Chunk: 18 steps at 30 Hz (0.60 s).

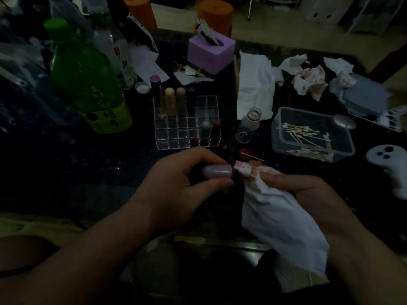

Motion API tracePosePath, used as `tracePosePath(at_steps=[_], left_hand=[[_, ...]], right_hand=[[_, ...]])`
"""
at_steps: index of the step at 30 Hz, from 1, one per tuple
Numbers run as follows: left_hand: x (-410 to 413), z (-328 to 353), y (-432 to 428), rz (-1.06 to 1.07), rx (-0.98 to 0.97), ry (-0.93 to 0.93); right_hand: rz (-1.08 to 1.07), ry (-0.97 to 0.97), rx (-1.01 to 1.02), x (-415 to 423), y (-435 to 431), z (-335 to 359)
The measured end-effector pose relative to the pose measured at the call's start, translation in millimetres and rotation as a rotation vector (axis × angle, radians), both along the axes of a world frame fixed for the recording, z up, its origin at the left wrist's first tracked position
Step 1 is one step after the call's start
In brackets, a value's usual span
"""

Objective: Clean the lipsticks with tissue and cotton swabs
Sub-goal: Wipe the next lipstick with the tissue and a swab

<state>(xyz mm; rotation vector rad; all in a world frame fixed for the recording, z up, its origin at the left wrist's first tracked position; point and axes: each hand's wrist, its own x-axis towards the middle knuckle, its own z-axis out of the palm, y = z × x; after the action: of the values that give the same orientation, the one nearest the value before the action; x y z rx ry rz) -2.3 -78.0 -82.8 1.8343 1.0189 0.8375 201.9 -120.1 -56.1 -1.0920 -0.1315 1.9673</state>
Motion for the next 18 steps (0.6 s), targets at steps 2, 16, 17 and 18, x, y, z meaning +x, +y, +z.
tracePosePath(at_steps=[2, 16, 17, 18], left_hand=[[0, 2, -2, 0.038, -0.307, -0.234], [11, -4, -9, -0.014, -0.743, -0.478], [11, -4, -9, -0.012, -0.755, -0.498], [12, -4, -10, -0.007, -0.777, -0.525]], right_hand=[[-0.005, 0.067, 0.01, 6, -1, 1], [-0.105, -0.623, 0.238, 6, -3, -9], [-0.105, -0.732, 0.295, 8, -3, -10], [-0.104, -0.799, 0.343, 8, -4, -8]])
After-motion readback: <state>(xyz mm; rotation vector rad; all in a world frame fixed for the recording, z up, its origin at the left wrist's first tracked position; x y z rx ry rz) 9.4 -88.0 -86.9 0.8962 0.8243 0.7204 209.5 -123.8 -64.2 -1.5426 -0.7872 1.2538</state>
